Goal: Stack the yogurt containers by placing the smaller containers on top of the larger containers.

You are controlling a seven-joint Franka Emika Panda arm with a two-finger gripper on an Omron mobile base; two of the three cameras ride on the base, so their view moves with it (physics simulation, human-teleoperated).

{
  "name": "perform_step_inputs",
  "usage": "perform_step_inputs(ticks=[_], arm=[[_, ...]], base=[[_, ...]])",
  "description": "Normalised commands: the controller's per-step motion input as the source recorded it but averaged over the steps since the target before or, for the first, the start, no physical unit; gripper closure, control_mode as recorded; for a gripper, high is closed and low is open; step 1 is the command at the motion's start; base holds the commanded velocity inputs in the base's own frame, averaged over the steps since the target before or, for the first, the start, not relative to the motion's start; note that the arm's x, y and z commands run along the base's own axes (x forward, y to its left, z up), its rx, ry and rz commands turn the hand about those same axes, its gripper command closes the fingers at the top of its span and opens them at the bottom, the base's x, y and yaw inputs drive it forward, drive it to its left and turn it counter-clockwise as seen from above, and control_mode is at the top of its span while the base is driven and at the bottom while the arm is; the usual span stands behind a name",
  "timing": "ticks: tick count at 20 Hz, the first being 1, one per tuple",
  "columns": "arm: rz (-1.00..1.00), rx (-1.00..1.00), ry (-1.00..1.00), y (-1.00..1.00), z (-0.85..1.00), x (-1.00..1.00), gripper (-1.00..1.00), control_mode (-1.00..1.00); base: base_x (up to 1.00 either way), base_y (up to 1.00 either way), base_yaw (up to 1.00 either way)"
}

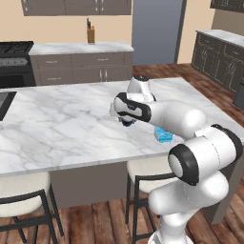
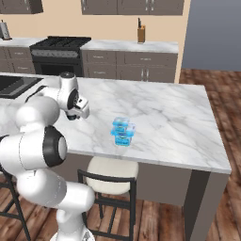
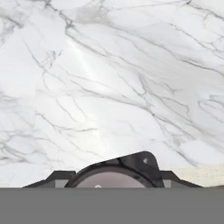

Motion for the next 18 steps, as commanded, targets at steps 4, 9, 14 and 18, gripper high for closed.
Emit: perform_step_inputs(ticks=[4, 9, 14, 18], arm=[[0.0, -0.01, 0.01, -0.11, 0.46, -0.18, 1.0, -1.0], [0.0, -0.02, 0.04, -0.16, 0.41, -0.22, 1.0, -1.0], [0.0, -0.02, 0.05, -0.25, 0.32, -0.35, 1.0, -1.0], [0.0, -0.01, 0.06, -0.3, 0.25, -0.47, 1.0, -1.0]], base=[[0.0, 0.0, 0.0], [0.0, 0.0, 0.0], [0.0, 0.0, 0.0], [0.0, 0.0, 0.0]])
